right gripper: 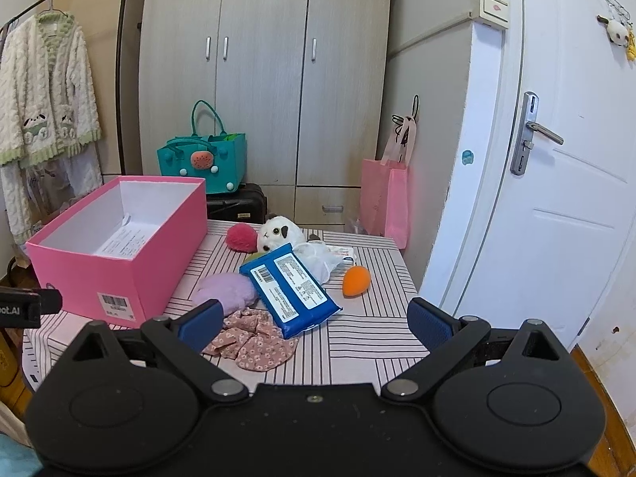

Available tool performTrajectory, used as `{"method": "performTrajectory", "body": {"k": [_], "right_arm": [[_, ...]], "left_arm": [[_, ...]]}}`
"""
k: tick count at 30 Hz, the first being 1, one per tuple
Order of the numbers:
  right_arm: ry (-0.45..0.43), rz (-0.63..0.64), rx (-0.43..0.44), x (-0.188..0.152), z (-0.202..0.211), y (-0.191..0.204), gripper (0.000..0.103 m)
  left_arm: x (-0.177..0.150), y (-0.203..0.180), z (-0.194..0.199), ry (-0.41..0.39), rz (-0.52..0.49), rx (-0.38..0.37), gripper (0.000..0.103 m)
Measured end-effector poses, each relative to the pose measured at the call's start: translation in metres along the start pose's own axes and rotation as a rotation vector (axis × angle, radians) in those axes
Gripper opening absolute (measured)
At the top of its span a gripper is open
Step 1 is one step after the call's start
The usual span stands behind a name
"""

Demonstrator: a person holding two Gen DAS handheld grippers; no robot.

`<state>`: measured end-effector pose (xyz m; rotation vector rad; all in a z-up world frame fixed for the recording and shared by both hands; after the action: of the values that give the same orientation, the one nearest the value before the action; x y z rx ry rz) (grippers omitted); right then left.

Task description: Organize soft objects

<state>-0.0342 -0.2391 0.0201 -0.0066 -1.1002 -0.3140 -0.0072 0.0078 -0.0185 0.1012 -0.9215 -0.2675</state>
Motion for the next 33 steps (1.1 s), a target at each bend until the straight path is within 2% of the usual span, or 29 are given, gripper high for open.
{"method": "performTrajectory", "body": {"k": [3,7,11,18,22,27,30,33], "right_arm": [[0.000,-0.003,0.003,-0.001,0.001,-0.001,0.101],[0.002,-0.002,0.000,-0.001,0.002,-0.001,0.101],[0.002,-0.006,0.001,-0.002,0.001,-0.002,0.101],[0.006,-0.006,0.007,-0.002,-0.002,-0.005,0.101],[-0.001,-0.015,0.052,0.002,-0.006,-0.010,0.101],[-0.080,-0.063,0.107,0.014,-0.014,-0.026,0.101],[-0.123,-0.133,0.157,0.013,-0.027,-0.042,0.101],[-0.090,-0.173,0.188,0.012,-0.050,-0.057,0.101]], "left_arm": [[0.000,0.001,-0.002,-0.013,0.023,0.016,0.103],[-0.001,0.002,-0.003,-0.014,0.035,-0.018,0.103],[-0.003,0.001,-0.001,-0.033,0.056,-0.020,0.103],[0.001,-0.006,-0.002,-0.036,0.002,-0.004,0.102],[0.008,-0.008,0.008,-0.082,-0.033,-0.004,0.102],[0.022,-0.015,0.005,-0.114,-0.062,0.011,0.103],[0.026,-0.028,-0.014,-0.094,-0.111,-0.021,0.103],[0.024,-0.042,-0.036,-0.084,-0.110,-0.084,0.103]]}}
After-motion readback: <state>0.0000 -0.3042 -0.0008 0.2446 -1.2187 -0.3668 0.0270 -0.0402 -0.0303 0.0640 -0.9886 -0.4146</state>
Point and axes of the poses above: each gripper's, at about its wrist camera, not at the fingertips, and z roughly against the way its jaws point, y to its left, x to its top, the point moved 2 cm from there along -z, roughly the way its jaws point, and after that the axes turned 14 degrees about -z, right-handed, at the moved point
